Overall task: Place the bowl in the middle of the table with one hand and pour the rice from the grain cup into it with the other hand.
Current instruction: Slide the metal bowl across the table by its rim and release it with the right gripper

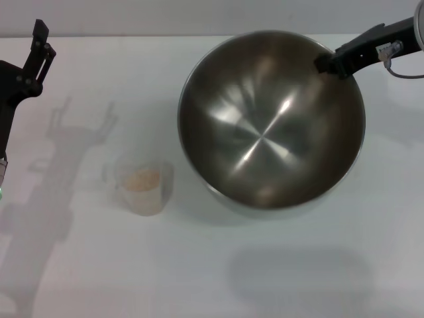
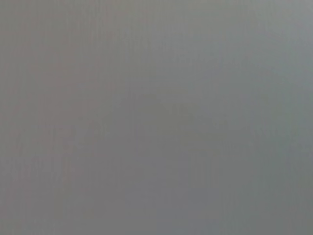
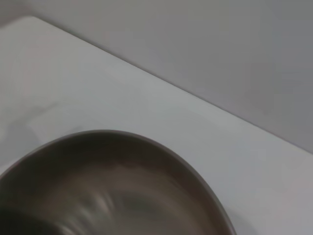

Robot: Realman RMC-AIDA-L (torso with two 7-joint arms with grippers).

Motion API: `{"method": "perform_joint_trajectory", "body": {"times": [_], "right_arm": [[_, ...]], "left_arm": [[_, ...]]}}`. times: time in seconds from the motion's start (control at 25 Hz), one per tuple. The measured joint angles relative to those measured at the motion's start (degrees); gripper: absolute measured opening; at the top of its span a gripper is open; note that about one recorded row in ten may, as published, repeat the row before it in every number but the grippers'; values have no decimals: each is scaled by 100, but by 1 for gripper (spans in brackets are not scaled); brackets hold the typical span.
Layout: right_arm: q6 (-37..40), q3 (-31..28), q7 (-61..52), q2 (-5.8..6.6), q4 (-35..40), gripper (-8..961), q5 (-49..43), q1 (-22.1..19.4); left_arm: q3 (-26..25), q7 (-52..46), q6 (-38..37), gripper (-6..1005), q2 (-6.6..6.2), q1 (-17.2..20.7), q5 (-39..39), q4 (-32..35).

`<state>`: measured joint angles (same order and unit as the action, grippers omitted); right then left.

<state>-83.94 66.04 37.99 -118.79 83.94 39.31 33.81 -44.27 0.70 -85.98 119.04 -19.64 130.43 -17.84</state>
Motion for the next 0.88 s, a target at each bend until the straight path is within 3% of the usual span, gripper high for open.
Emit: {"method": "perform_joint_trajectory", "body": {"times": [0.4, 0.88], "right_arm": [[-847, 24, 639, -1, -102, 20, 591, -7], [-886, 455, 782, -3, -1055, 21, 616, 227]], "left_arm": [[-2, 0, -45, 862, 3, -30, 0, 0], [-2, 0, -100, 862, 6, -5, 0, -6]]}}
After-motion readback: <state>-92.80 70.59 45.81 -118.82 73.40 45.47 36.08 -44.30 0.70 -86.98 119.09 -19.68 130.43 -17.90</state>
